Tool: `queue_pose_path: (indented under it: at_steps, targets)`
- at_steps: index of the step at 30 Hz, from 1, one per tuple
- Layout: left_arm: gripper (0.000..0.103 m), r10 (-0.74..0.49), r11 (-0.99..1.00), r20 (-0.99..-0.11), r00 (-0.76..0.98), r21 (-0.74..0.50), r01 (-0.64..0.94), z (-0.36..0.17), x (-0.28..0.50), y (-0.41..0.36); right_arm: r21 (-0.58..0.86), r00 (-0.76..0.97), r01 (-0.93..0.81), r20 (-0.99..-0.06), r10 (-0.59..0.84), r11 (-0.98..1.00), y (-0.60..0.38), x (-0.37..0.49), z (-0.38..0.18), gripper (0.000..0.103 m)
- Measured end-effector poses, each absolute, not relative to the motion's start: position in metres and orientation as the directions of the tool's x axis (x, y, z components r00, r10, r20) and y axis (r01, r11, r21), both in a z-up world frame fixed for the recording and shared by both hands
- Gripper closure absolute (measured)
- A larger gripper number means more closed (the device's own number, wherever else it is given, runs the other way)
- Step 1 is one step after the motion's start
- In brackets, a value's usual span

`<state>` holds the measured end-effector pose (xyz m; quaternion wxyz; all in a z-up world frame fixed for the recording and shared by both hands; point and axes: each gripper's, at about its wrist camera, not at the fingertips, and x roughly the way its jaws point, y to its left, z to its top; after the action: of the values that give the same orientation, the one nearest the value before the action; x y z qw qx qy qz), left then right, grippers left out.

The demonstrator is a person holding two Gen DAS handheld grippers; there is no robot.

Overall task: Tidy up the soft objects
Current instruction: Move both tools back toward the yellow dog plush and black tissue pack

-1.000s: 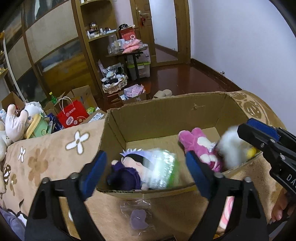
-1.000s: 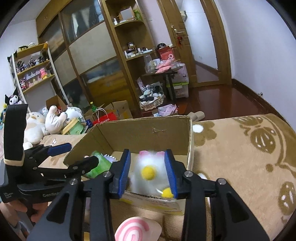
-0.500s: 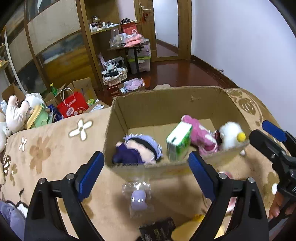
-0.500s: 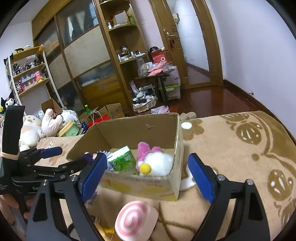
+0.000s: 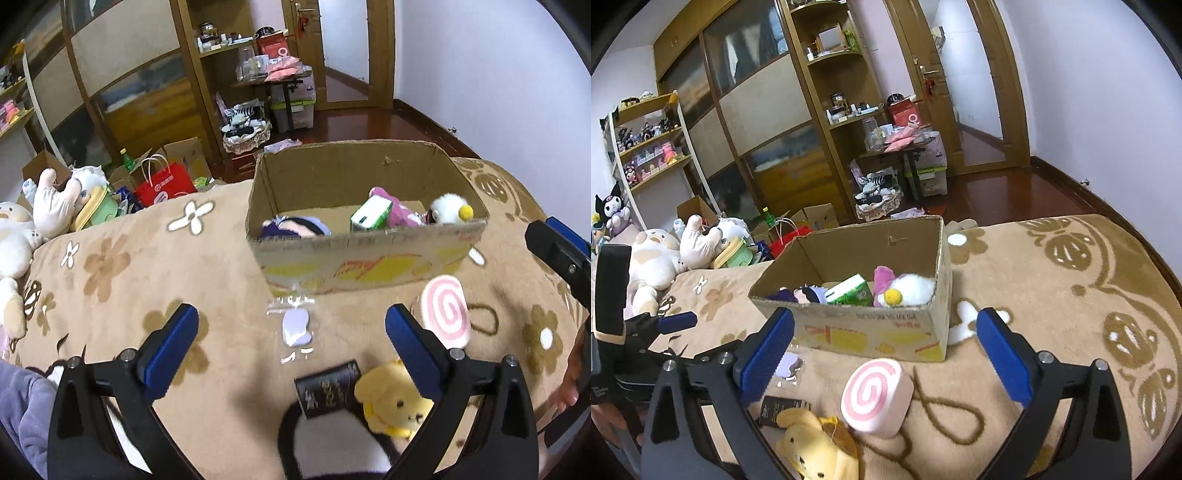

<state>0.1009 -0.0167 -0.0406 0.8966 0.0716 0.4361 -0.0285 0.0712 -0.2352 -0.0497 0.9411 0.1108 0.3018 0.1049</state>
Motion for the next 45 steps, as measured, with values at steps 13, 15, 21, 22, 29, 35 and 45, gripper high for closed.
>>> queue_pose_path:
  at_steps: [13,15,21,22,29,35,45]
  targets:
    - [0.003,-0.003,0.995,-0.813,0.582,0.055,0.082,-0.038,0.065,0.001,0.229,0.79,-0.149,-0.558,0.255,0.962,-0.224,0.03,-0.047,0.0]
    - [0.003,0.002,0.995,-0.813,0.582,0.063,0.084,-0.036,0.061,0.0,0.221,0.797,-0.151,-0.549,0.251,0.964,-0.222,0.023,-0.045,0.0]
    - [0.003,0.007,0.993,-0.807,0.59,0.076,0.092,-0.031,0.052,-0.003,0.195,0.811,-0.146,-0.538,0.23,0.97,-0.218,0.01,-0.039,0.0]
    - [0.003,0.006,0.993,-0.808,0.59,0.076,0.094,-0.031,0.051,-0.003,0.192,0.812,-0.145,-0.538,0.228,0.971,-0.217,0.008,-0.039,0.0]
    - [0.003,-0.001,0.994,-0.816,0.577,0.064,0.093,-0.032,0.049,-0.002,0.178,0.812,-0.135,-0.544,0.212,0.975,-0.212,0.0,-0.04,0.0]
    - [0.003,-0.007,0.994,-0.834,0.552,0.053,0.092,-0.039,0.053,-0.001,0.165,0.809,-0.109,-0.559,0.184,0.98,-0.208,0.001,-0.044,0.0]
    - [0.003,-0.03,0.997,-0.87,0.492,0.012,0.083,-0.054,0.068,0.007,0.133,0.78,-0.079,-0.609,0.144,0.988,-0.201,0.01,-0.057,0.0]
